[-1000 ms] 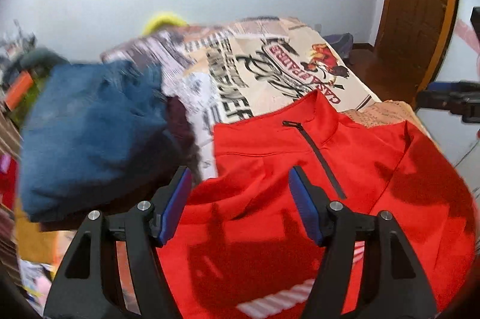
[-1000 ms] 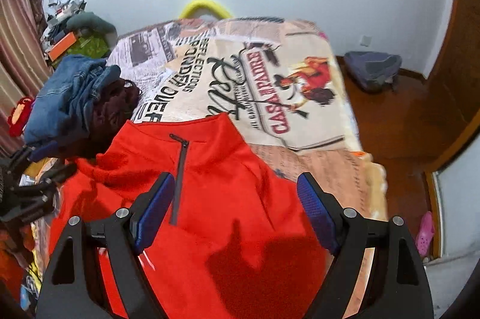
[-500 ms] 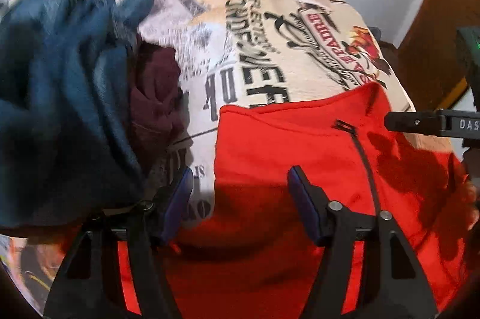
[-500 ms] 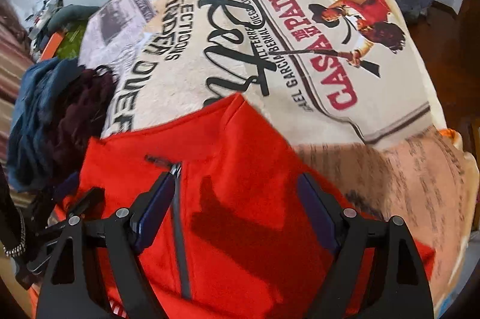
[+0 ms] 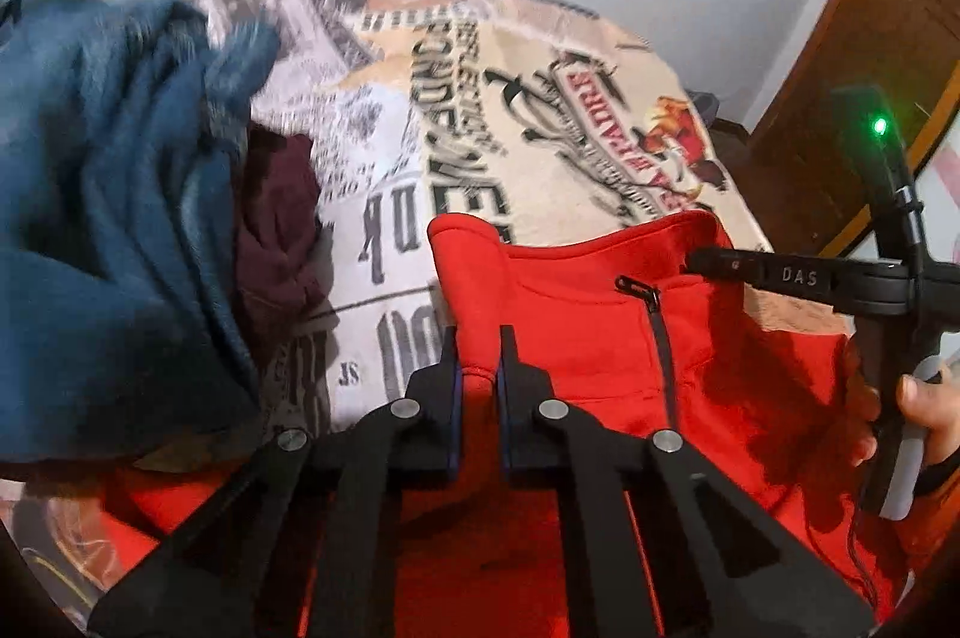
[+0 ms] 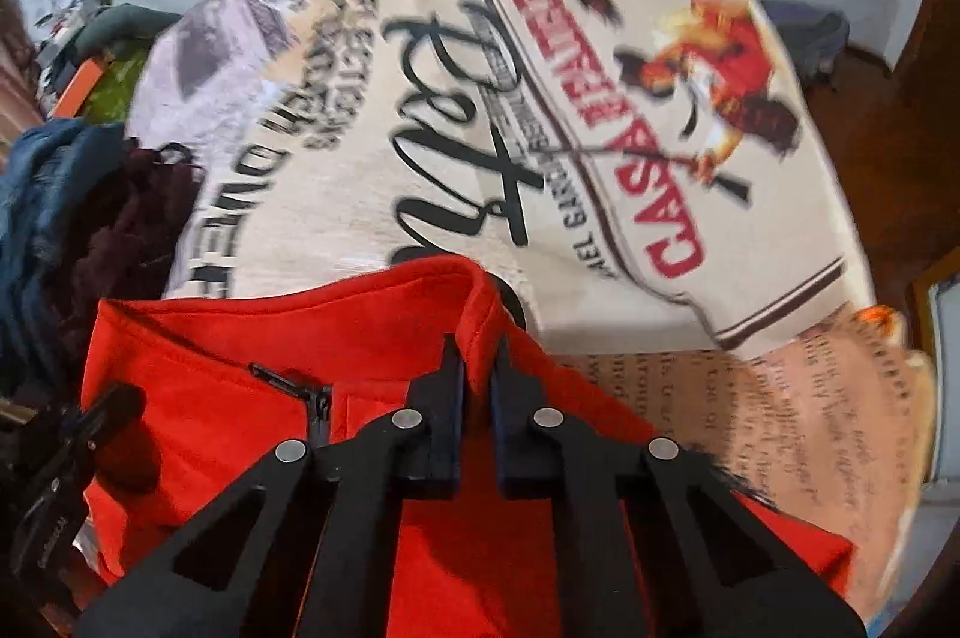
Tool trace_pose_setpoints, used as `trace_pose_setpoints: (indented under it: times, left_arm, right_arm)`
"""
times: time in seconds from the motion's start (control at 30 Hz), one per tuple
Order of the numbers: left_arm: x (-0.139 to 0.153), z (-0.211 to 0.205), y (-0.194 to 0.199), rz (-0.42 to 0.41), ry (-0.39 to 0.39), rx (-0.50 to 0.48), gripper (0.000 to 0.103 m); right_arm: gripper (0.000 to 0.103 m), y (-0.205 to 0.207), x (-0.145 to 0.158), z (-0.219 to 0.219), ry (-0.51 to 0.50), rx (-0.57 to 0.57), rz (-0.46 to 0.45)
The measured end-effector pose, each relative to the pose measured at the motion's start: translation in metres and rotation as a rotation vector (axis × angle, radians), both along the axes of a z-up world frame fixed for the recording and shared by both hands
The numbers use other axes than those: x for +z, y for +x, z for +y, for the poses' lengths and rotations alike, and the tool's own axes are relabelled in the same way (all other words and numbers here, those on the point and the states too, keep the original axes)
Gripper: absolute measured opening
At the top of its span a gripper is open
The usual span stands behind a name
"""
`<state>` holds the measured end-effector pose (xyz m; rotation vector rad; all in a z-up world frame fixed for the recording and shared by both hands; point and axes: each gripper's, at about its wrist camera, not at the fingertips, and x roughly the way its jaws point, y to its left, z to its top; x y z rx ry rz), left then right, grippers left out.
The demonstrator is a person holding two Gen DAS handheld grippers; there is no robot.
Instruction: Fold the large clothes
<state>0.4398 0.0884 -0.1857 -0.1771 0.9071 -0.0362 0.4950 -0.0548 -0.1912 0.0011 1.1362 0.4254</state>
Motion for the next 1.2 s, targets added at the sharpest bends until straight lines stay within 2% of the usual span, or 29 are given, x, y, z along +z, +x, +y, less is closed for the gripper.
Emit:
trace_pose_setpoints:
  times: [0.13,0.23,0.37,0.47,0.7,0.93,1.07,1.2]
  left_arm:
    - [0.038,-0.016,-0.028,-0.093,0.072,-0.061,0.007]
    - [0.067,-0.021,-0.057,-0.148,0.088,-0.101,0.007]
    - [0.092,-0.024,-0.097,-0.184,0.096,-0.145,0.007]
    - [0.1,-0.027,-0.129,-0.202,0.098,-0.175,0.007]
    - [0.084,-0.032,-0.196,-0.187,0.062,-0.232,0.008]
    - [0.046,-0.04,-0.235,-0.101,0.026,-0.268,0.009]
    - [0.028,-0.049,-0.252,-0.053,0.045,-0.279,0.011]
    - [0.009,-0.054,-0.266,0.013,0.078,-0.271,0.013]
  right_arm:
    - [0.006,-0.036,0.049,-0.018,0.026,0.021,-0.094]
    - [0.006,-0.068,0.081,-0.029,0.039,0.05,-0.165]
    - [0.006,-0.112,0.109,-0.04,0.061,0.087,-0.236]
    - [0.006,-0.147,0.117,-0.047,0.078,0.106,-0.269]
    - [0.006,-0.217,0.101,-0.063,0.132,0.119,-0.241]
    - [0.006,-0.258,0.059,-0.076,0.153,0.092,-0.151]
    - [0.009,-0.274,0.044,-0.081,0.143,0.086,-0.117]
    - [0.012,-0.288,0.04,-0.084,0.104,0.111,-0.125]
